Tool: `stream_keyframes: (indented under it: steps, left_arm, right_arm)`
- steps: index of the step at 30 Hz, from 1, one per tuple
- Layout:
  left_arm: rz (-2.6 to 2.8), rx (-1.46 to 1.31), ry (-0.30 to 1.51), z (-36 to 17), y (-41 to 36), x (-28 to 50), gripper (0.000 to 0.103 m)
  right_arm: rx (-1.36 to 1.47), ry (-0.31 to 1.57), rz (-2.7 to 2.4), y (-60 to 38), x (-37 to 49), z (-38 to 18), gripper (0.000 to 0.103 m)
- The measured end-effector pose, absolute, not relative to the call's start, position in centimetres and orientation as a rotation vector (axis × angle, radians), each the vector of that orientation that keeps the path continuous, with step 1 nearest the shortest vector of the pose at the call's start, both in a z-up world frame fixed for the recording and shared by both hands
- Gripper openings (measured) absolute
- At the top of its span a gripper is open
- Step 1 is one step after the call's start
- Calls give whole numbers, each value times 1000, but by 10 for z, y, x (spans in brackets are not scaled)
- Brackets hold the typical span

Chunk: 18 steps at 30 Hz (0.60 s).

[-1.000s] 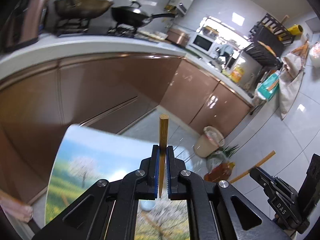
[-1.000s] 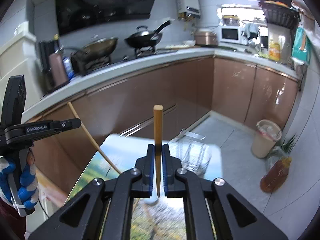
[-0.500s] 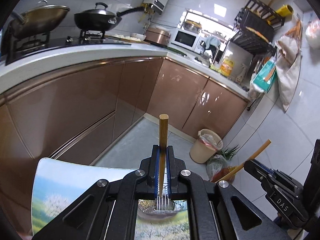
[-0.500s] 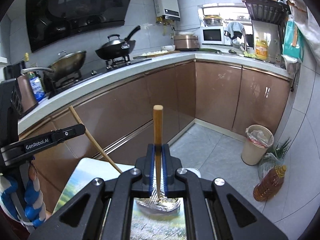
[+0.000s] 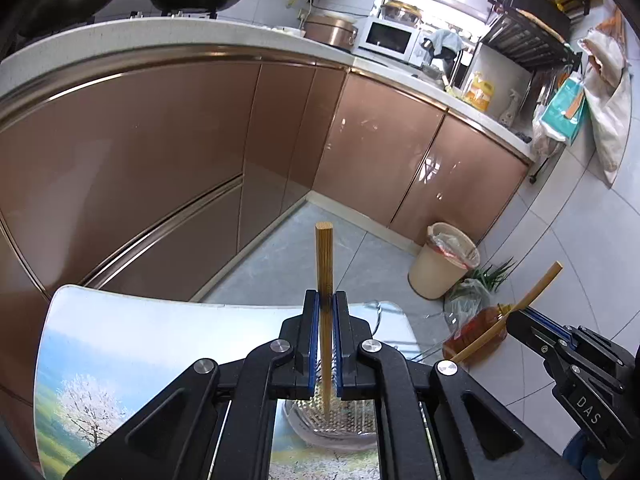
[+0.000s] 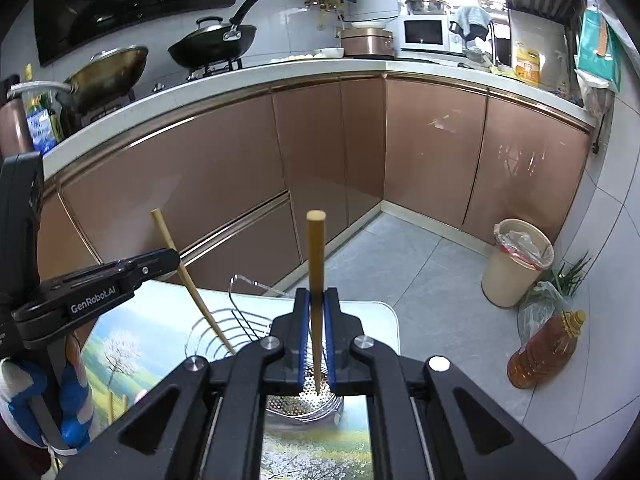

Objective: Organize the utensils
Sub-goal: 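Lift both held chopsticks and carry them above the wire utensil holder, then open the left gripper over the holder while the right gripper releases its chopstick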

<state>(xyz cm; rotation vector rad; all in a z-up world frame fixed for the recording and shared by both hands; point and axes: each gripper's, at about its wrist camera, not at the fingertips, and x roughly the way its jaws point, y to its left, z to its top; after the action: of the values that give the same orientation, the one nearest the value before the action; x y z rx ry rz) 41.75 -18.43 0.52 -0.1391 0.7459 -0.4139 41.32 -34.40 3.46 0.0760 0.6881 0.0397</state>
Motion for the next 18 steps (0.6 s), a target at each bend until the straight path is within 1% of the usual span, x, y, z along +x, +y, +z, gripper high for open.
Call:
stream_keyframes:
  steps: [4,14,17,18]
  left_arm:
    - [-411,-127,742,1,-181,412,6]
    - [-392,-112,745,3,-177,405,6]
    - [-378,-116,753,4,-174,402,9]
    - [-373,-121,754,3,-171,400,13]
  right_arm:
    - [89,707,42,-346,414,21,7]
    - [127,706,39,-350,406,20,8]
    - [138,699,27,-355,399,21,8]
    - [139,698,25,-355,397,21,8]
